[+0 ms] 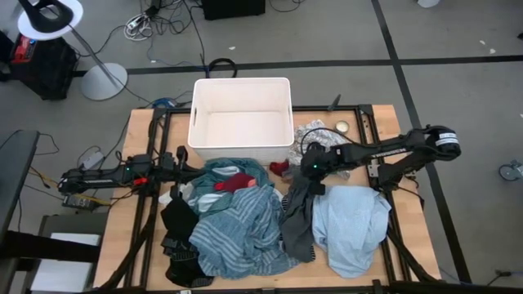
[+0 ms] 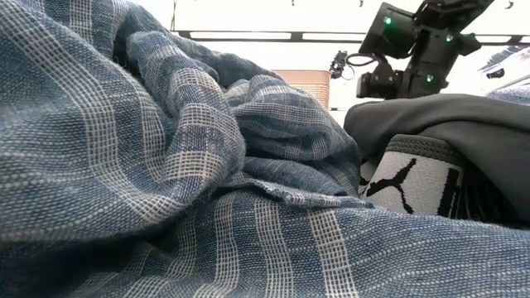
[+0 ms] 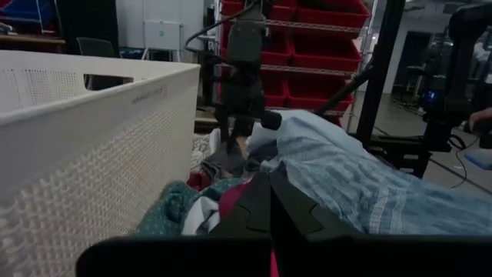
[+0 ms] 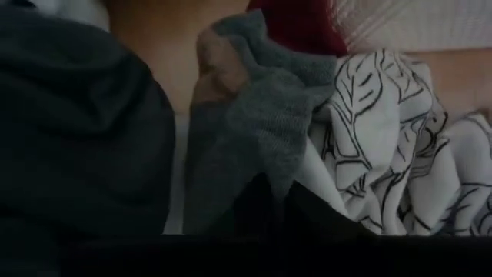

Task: Sort clothes
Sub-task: Put the gray sock into the white laundry bin

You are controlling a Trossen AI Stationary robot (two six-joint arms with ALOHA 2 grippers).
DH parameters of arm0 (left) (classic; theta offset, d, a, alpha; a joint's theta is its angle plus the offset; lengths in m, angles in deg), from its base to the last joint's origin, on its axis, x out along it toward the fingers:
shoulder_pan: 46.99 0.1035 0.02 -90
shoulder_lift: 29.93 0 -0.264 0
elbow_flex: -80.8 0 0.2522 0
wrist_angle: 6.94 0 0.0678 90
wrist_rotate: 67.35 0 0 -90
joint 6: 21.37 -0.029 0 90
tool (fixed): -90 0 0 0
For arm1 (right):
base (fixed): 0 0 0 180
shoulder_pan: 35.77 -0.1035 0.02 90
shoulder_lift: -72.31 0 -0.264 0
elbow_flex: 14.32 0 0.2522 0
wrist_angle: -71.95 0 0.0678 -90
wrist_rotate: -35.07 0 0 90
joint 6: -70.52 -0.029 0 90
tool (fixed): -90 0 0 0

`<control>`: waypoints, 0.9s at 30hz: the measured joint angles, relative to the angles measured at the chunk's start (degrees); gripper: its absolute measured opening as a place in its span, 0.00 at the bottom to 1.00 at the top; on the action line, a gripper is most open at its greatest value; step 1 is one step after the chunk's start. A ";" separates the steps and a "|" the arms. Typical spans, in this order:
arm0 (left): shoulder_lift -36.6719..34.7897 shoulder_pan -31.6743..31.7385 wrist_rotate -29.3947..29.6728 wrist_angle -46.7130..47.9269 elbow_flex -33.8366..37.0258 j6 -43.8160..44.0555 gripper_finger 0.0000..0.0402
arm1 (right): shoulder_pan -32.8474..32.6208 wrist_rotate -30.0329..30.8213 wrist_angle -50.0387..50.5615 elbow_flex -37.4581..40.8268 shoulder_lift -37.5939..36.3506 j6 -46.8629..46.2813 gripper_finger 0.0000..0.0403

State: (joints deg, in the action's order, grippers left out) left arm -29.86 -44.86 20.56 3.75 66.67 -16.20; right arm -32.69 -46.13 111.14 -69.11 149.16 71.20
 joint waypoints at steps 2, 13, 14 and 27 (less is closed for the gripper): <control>-0.03 0.01 0.00 -0.24 0.00 0.02 0.00 | -0.03 0.02 0.00 -0.66 -1.20 -0.33 0.03; -0.01 0.00 0.00 -0.31 0.00 0.01 0.00 | 0.68 0.09 0.50 -5.72 -9.15 0.38 0.01; -0.02 0.00 0.00 -0.25 0.00 0.02 0.00 | 0.79 0.11 0.45 -6.39 -9.67 0.52 0.01; -0.02 0.01 0.00 -0.35 0.00 0.01 0.00 | 1.22 8.21 11.89 -20.62 -11.38 2.66 0.00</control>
State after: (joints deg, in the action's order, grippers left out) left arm -29.88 -44.85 20.56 3.40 66.67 -16.19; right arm -31.47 -37.92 123.02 -89.72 137.78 73.86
